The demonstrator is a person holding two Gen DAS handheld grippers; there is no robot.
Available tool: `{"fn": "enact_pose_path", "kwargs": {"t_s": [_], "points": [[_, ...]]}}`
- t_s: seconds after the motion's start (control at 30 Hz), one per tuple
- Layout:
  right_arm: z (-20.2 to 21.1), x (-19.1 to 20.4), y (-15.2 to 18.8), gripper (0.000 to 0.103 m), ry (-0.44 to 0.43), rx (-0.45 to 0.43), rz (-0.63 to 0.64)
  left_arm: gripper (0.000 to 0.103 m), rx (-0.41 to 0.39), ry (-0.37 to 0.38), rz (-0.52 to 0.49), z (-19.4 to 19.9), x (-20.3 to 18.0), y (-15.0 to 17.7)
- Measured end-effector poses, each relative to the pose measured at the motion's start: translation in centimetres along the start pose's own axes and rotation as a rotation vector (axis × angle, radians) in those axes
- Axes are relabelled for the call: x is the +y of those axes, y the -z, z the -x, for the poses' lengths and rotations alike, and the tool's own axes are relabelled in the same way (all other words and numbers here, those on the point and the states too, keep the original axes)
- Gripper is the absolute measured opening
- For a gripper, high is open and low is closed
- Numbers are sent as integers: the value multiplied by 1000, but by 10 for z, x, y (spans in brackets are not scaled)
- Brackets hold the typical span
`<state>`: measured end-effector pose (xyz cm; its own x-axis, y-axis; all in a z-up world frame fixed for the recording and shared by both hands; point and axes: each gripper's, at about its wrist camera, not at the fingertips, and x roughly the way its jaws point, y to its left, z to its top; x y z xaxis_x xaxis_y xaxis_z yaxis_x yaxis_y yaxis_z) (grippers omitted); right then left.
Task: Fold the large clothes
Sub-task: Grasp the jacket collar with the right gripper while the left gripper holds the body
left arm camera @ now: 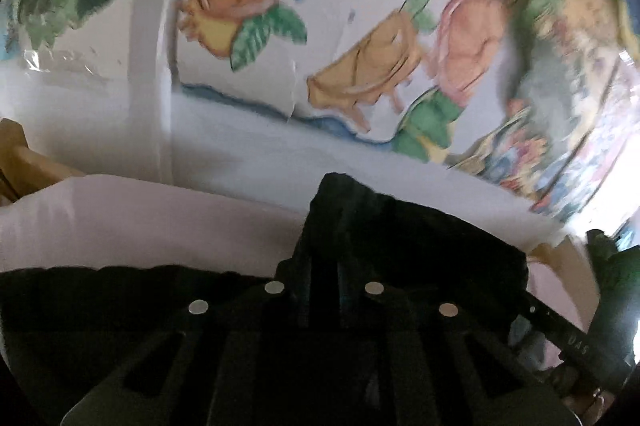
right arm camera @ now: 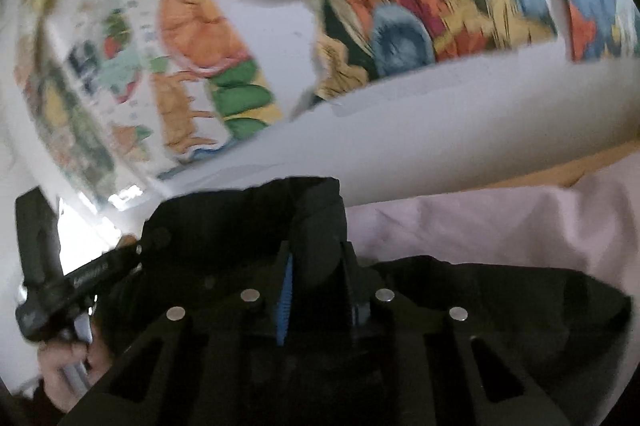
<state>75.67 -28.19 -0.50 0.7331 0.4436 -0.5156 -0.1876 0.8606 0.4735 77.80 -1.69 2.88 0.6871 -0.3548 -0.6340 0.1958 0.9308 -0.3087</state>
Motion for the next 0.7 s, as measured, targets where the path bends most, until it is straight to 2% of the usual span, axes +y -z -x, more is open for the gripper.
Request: {"fn": "enact_pose_path", "kwargs": {"t_s": [0.23, 0.47, 0.57, 0.7], "points": [[75, 25, 32, 19, -11, -37, 214, 5, -95, 63, -87, 104, -7, 39], [138, 54, 79, 17, 14, -38, 404, 5, -114, 111, -77, 175, -14, 95], [157, 65, 102, 17, 45, -39, 505, 5, -124, 97, -113, 186, -21, 110], [154, 64, 125, 17, 84, -50, 543, 4, -145, 55, -164, 176, -22, 135]]}}
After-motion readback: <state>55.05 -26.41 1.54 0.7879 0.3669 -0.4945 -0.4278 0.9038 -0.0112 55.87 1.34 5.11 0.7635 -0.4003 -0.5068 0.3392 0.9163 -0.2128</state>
